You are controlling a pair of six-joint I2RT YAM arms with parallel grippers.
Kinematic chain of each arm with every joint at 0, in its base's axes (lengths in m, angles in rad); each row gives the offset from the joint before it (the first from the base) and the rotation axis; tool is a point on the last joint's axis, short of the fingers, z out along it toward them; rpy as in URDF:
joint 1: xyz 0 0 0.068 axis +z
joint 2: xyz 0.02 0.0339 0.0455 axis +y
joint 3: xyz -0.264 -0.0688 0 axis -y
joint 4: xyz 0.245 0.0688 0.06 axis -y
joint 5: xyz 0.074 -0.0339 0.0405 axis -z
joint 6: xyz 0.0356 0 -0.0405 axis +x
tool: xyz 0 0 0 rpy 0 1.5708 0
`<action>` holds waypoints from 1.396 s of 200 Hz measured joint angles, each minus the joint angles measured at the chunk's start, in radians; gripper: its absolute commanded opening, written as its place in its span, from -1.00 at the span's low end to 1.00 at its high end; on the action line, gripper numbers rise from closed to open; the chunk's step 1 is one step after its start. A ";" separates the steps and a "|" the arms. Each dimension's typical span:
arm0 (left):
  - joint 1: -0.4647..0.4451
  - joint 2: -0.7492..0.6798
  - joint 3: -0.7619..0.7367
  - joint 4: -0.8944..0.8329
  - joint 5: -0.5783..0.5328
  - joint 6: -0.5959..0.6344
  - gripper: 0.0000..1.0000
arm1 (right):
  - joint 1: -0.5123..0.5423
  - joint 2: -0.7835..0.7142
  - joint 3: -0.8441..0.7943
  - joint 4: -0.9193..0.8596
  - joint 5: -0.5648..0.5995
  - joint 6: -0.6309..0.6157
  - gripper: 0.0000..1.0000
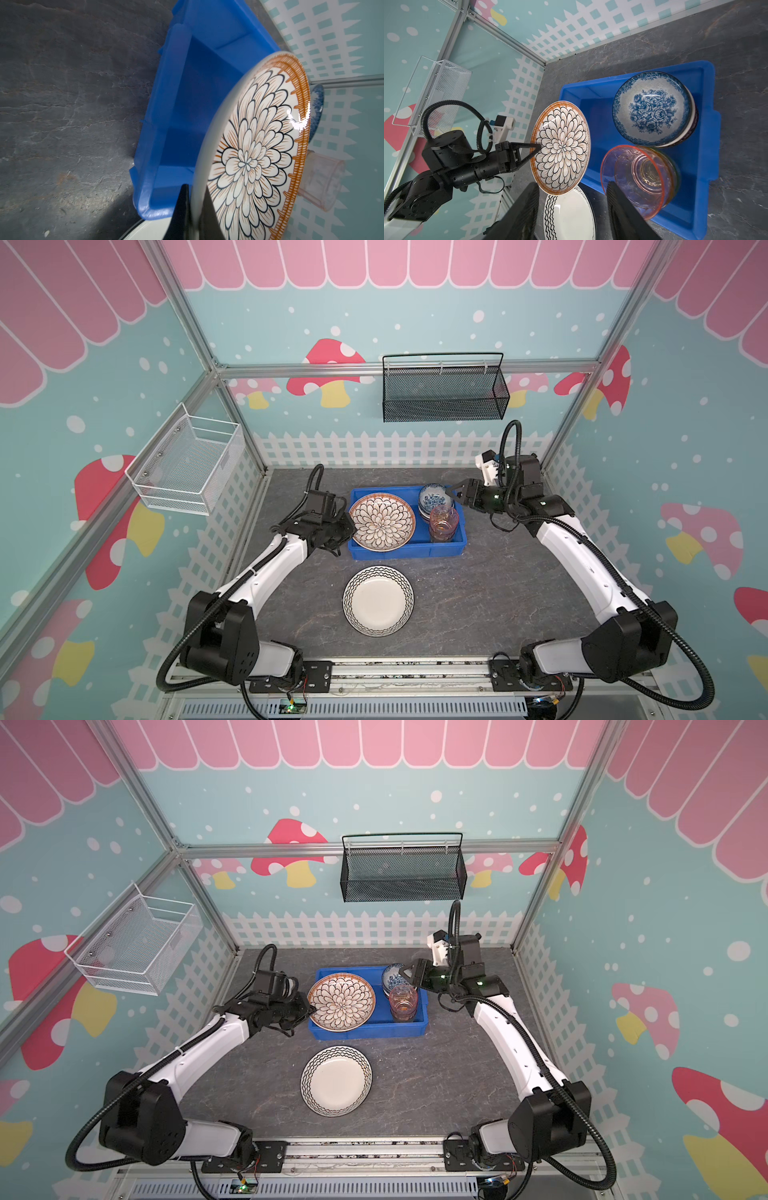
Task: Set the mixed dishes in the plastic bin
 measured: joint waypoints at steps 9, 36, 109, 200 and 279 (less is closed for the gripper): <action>-0.013 0.029 0.019 -0.003 -0.018 -0.011 -1.00 | -0.015 -0.005 -0.009 0.000 -0.011 -0.006 0.10; -0.045 0.080 0.072 -0.006 -0.060 -0.048 -1.00 | -0.061 -0.019 -0.031 0.000 -0.044 -0.025 0.11; -0.071 0.156 0.151 -0.006 -0.141 -0.119 -1.00 | -0.153 -0.022 -0.069 0.002 -0.144 -0.077 0.10; -0.097 0.240 0.175 -0.011 -0.199 -0.163 -1.00 | -0.210 0.016 -0.092 0.008 -0.226 -0.121 0.10; -0.097 0.319 0.176 0.036 -0.195 -0.166 -1.00 | -0.228 0.045 -0.098 0.014 -0.255 -0.134 0.11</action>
